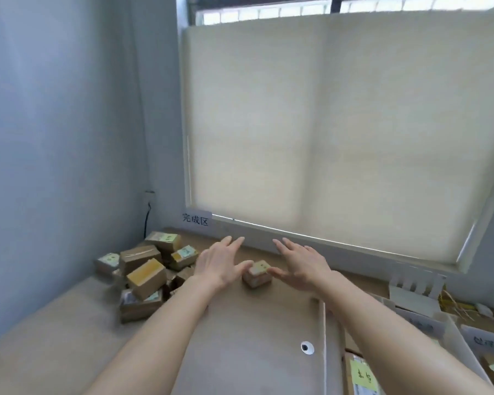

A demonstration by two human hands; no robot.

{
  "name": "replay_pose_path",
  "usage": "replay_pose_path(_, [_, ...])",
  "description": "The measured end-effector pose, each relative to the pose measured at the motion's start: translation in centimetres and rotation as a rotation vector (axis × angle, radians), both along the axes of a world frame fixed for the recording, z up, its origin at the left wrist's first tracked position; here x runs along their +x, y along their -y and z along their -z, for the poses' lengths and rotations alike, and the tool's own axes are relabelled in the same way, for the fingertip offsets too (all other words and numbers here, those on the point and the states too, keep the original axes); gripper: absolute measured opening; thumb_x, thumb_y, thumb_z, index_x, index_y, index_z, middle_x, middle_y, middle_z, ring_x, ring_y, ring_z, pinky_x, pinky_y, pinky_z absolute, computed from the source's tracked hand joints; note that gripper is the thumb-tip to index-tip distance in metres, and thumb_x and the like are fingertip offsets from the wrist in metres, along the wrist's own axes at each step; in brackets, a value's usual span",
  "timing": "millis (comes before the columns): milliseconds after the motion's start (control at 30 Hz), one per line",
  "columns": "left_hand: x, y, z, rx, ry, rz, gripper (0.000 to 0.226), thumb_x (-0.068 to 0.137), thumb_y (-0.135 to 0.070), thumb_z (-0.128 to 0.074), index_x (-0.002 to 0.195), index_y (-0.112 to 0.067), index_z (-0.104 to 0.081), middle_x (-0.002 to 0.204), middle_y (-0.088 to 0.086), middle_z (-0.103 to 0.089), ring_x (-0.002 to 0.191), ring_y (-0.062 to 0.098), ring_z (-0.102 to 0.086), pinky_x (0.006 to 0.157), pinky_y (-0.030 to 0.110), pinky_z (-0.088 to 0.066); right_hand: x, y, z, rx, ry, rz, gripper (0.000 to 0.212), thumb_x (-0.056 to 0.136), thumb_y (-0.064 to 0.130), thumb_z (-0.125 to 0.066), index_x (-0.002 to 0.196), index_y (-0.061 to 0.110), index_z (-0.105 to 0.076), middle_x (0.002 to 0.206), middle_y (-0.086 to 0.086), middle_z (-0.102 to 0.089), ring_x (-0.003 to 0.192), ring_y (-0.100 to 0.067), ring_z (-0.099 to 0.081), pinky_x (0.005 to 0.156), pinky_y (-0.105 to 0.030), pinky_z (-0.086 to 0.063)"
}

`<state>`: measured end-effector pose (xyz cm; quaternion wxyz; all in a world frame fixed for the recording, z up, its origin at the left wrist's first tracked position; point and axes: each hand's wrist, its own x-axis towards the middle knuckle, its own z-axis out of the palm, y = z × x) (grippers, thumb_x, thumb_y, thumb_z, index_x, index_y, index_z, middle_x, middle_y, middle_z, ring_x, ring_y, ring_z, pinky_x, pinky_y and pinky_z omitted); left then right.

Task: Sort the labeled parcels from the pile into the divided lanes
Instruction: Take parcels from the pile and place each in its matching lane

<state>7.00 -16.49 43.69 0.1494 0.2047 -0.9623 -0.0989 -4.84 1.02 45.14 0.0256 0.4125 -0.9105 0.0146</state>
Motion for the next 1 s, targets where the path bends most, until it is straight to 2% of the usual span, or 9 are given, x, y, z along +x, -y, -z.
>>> replay_pose_path(133, [10.9,8.2,-5.1,-0.04,-0.047,-0.121,0.074,0.091,-0.068,-0.048,0.155,-0.038,-0.025,0.162,-0.004,-0.026,0.144,0.021,-0.034,0.111,0.042,-0.037,9.2,8.9,-5.7,-0.034,-0.045,-0.105,0.079,0.098,0.066,-0.045,0.161,0.03,-0.015,0.167,0.003,-0.022,0.147,-0.027,-0.034,0.117,-0.039,-0.029])
replay_pose_path(233, [18.8,13.7,-7.6,-0.064,-0.092,-0.192,0.071,0.093,-0.065,-0.049,0.154,-0.036,-0.028,0.16,-0.003,-0.031,0.142,0.022,-0.038,0.109,0.043,-0.038,14.6,15.0,-7.9,-0.065,-0.064,-0.193,0.081,0.096,0.069,-0.044,0.162,0.032,-0.013,0.166,0.001,-0.027,0.143,-0.03,-0.041,0.114,-0.043,-0.037])
replay_pose_path(500, [32.4,24.3,-9.2,-0.079,-0.103,-0.367,0.069,0.092,-0.066,-0.048,0.153,-0.037,-0.03,0.16,-0.006,-0.031,0.141,0.022,-0.039,0.105,0.04,-0.039,23.9,26.9,-8.5,-0.075,-0.092,-0.299,0.081,0.095,0.073,-0.041,0.161,0.037,-0.011,0.168,0.002,-0.02,0.146,-0.028,-0.038,0.113,-0.048,-0.042])
replay_pose_path(700, [34.8,29.6,-7.7,-0.025,-0.102,-0.412,0.07,0.092,-0.066,-0.048,0.153,-0.038,-0.029,0.161,-0.005,-0.029,0.144,0.022,-0.035,0.109,0.041,-0.036,25.7,32.6,-7.7,-0.045,-0.112,-0.332,0.079,0.097,0.07,-0.041,0.161,0.035,-0.012,0.166,0.001,-0.025,0.143,-0.028,-0.043,0.104,-0.043,-0.046])
replay_pose_path(1000, [30.6,38.4,-2.5,0.03,-0.011,-0.374,0.07,0.093,-0.066,-0.047,0.154,-0.036,-0.027,0.16,-0.004,-0.03,0.144,0.021,-0.035,0.108,0.038,-0.036,21.4,41.9,-2.8,0.016,-0.042,-0.28,0.077,0.097,0.068,-0.045,0.161,0.037,-0.014,0.167,0.003,-0.024,0.143,-0.026,-0.043,0.107,-0.043,-0.044])
